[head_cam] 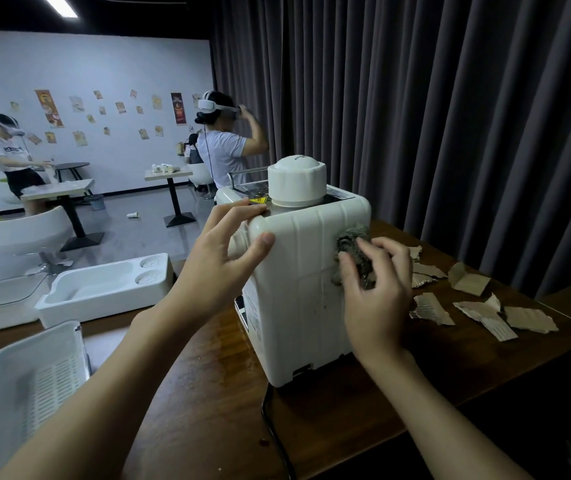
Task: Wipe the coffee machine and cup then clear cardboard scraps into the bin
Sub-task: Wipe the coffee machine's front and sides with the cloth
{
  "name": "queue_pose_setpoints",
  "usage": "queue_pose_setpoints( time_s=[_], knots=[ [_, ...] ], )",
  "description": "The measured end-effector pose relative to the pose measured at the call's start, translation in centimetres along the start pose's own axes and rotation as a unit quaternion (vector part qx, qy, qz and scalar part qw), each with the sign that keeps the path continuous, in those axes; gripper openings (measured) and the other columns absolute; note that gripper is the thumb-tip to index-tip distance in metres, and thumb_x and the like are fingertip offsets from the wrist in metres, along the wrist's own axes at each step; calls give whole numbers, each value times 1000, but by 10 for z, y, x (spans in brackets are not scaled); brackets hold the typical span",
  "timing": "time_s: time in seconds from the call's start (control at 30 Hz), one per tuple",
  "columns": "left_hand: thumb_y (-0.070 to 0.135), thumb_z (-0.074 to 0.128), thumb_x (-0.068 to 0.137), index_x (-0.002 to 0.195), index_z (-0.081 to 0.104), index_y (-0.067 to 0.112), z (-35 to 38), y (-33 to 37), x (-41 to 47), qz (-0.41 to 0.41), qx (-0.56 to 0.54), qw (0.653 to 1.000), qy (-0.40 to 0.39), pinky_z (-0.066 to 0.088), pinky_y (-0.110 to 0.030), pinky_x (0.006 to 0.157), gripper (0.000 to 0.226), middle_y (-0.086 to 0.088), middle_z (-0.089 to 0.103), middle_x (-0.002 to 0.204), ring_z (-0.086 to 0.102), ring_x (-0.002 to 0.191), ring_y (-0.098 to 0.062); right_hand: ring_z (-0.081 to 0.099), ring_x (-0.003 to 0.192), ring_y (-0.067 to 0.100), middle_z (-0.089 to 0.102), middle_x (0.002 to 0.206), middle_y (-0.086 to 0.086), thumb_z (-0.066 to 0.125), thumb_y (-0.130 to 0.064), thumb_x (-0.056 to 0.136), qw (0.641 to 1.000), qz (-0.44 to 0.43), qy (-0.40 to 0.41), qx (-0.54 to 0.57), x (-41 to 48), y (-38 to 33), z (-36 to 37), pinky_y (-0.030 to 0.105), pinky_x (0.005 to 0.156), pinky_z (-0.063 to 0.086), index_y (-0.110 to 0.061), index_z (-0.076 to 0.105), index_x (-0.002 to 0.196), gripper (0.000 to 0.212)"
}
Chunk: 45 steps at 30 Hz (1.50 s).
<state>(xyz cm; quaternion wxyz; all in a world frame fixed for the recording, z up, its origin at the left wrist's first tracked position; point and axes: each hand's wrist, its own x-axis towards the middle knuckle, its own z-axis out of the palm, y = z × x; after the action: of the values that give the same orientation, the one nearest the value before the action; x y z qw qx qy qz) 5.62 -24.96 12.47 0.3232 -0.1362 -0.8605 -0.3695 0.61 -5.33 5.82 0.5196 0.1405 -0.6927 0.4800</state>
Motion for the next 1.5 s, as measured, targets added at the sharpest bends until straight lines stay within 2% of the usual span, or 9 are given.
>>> queue_pose_setpoints(
  time_s=[0.17, 0.47, 0.63, 0.8, 0.93, 1.07, 1.23, 1.37, 1.5],
  knots=[
    [56, 52, 91, 122, 52, 46, 0, 4, 0, -9, -1, 1000, -3, 35, -11, 96, 33, 20, 44, 131, 42, 120, 16, 58, 102, 21, 59, 107, 10, 69, -15, 89, 1000, 16, 7, 20, -15, -20, 9, 34, 86, 52, -3, 69, 112, 26],
    [54, 53, 91, 122, 54, 47, 0, 5, -1, -11, -7, 1000, 5, 35, -16, 102, 32, 20, 46, 128, 41, 122, 17, 59, 103, 27, 64, 110, 12, 64, -16, 94, 982, -160, -100, -21, -44, -31, 11, 36, 87, 52, -5, 71, 112, 22],
    [58, 51, 90, 114, 50, 60, -2, 7, -1, -12, 3, 1000, -8, 34, -2, 92, 24, 35, 42, 125, 40, 118, 22, 58, 106, 26, 61, 112, 14, 70, -11, 88, 999, -24, -44, -19, -23, 0, -2, 29, 92, 49, -2, 70, 111, 25],
    [58, 51, 90, 114, 47, 61, 1, 8, -1, -11, 2, 1000, -7, 31, 8, 87, 25, 27, 44, 125, 38, 116, 26, 59, 101, 21, 59, 105, 10, 72, -11, 87, 999, 55, 2, 0, -22, 7, 0, 37, 82, 54, -1, 70, 107, 22],
    [58, 51, 89, 120, 50, 51, 3, 7, -1, -18, 5, 1000, -3, 37, 2, 88, 31, 19, 44, 128, 41, 115, 23, 57, 98, 16, 56, 105, 4, 69, -14, 89, 998, 53, -20, 16, -43, -16, 10, 30, 79, 54, -6, 68, 109, 22],
    [55, 52, 89, 127, 51, 43, 3, 4, -2, -20, 0, 1000, 7, 39, -20, 101, 39, 16, 44, 128, 43, 118, 17, 58, 100, 25, 61, 105, 9, 66, -18, 92, 995, -55, -80, 11, -73, -40, 20, 33, 83, 52, -8, 70, 106, 18],
    [54, 66, 87, 133, 49, 39, 1, 2, -3, -16, 17, 1000, -5, 37, -21, 105, 51, 16, 40, 133, 44, 128, 3, 58, 101, 27, 63, 109, 11, 60, -22, 97, 987, -121, -109, 13, -64, -29, 13, 36, 85, 52, -6, 71, 108, 22],
    [56, 66, 84, 134, 49, 40, -1, 1, -2, -24, 14, 999, -17, 34, -6, 94, 55, 13, 40, 135, 44, 121, 4, 57, 105, 22, 59, 112, 10, 69, -12, 88, 998, 4, -69, 1, -48, -1, 2, 33, 87, 53, -4, 70, 109, 22],
    [60, 64, 82, 135, 48, 40, 0, 1, -2, -26, 22, 999, -17, 33, -5, 89, 59, 14, 40, 135, 45, 116, 6, 54, 102, 13, 58, 107, 9, 71, -10, 86, 997, 77, -14, -3, -38, 18, -4, 27, 86, 52, -2, 69, 107, 23]
  ],
)
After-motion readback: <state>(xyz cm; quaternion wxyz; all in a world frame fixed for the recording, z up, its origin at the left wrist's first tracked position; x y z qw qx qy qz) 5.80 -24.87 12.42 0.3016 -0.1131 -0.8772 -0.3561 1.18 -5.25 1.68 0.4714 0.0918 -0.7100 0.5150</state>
